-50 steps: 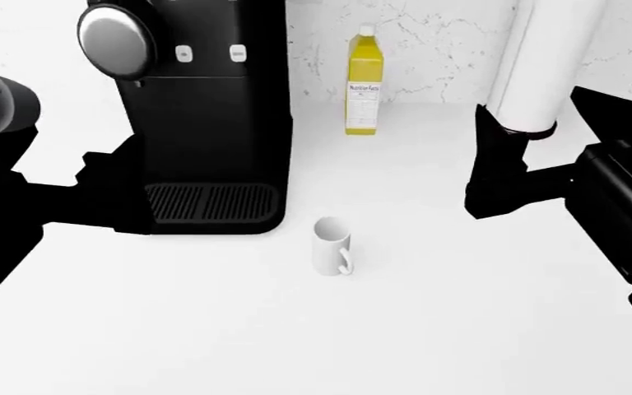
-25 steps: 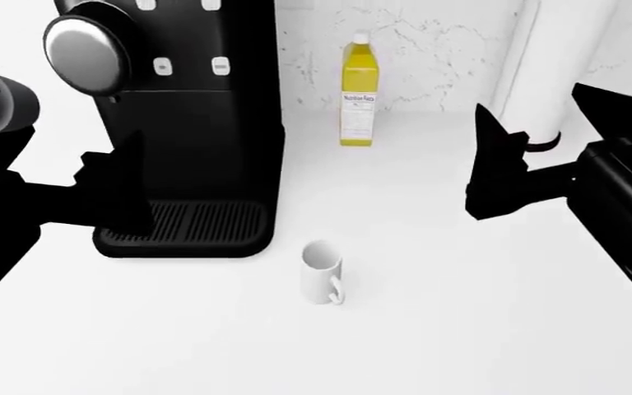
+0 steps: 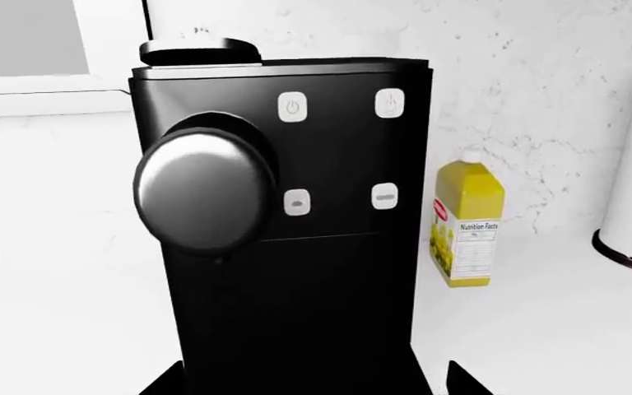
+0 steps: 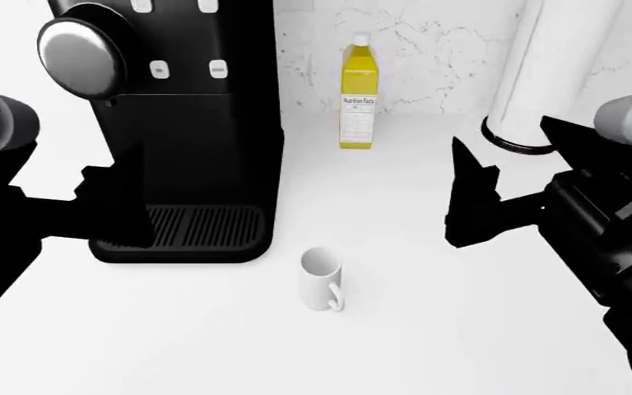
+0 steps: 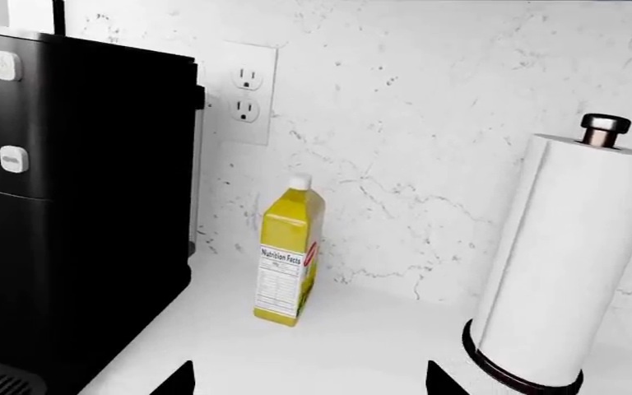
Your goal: A wet mug is on the counter and needs to be dried. Pick it up and place it upside down in the open cabinet.
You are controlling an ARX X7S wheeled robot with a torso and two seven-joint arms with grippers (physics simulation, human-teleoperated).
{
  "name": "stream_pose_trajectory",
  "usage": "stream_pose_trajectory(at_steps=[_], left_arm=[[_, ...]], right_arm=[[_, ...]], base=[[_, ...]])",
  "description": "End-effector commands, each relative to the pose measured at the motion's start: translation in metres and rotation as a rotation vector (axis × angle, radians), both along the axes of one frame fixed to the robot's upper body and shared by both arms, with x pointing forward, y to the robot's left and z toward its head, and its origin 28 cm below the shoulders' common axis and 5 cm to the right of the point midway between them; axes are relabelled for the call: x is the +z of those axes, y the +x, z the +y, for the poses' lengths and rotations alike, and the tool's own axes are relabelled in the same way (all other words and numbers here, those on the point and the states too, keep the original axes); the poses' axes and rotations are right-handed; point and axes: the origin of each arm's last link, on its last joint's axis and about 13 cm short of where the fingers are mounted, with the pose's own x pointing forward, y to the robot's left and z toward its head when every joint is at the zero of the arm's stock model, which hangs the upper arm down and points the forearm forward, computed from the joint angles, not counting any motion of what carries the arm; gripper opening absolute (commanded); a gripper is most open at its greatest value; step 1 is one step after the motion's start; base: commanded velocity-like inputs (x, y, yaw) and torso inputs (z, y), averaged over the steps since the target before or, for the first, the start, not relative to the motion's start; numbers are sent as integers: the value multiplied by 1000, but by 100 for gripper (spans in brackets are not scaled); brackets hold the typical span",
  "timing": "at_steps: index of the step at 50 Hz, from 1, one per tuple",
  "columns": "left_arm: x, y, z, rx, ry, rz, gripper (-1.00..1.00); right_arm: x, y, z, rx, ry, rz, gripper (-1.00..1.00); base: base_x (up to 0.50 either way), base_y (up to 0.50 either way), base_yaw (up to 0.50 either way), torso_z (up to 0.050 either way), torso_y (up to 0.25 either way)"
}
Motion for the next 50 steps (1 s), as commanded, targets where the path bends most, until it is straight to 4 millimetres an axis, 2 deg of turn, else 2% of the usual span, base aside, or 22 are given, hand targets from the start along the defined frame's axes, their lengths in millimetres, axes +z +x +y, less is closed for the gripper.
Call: stream_pose_trajectory(at_steps=[1, 14, 21, 33, 50], left_arm=[[-3, 0, 0, -3, -4, 3, 100], [-5, 2, -1, -11, -6, 3, 100], [-6, 3, -2, -18, -8, 5, 100], [-7, 2, -1, -7, -10, 2, 100], [-10, 1, 0, -4, -14, 4, 100]], right_arm=[[-15, 6, 5, 19, -3, 52, 100], [-41, 16, 12, 58, -33, 116, 100], [-62, 10, 15, 104, -37, 152, 100], [-88, 1, 19, 127, -47, 175, 100], [-97, -11, 27, 223, -49, 189, 100]], base=[[0, 0, 0, 0, 0], [0, 0, 0, 0, 0], [0, 0, 0, 0, 0], [0, 0, 0, 0, 0], [0, 0, 0, 0, 0]])
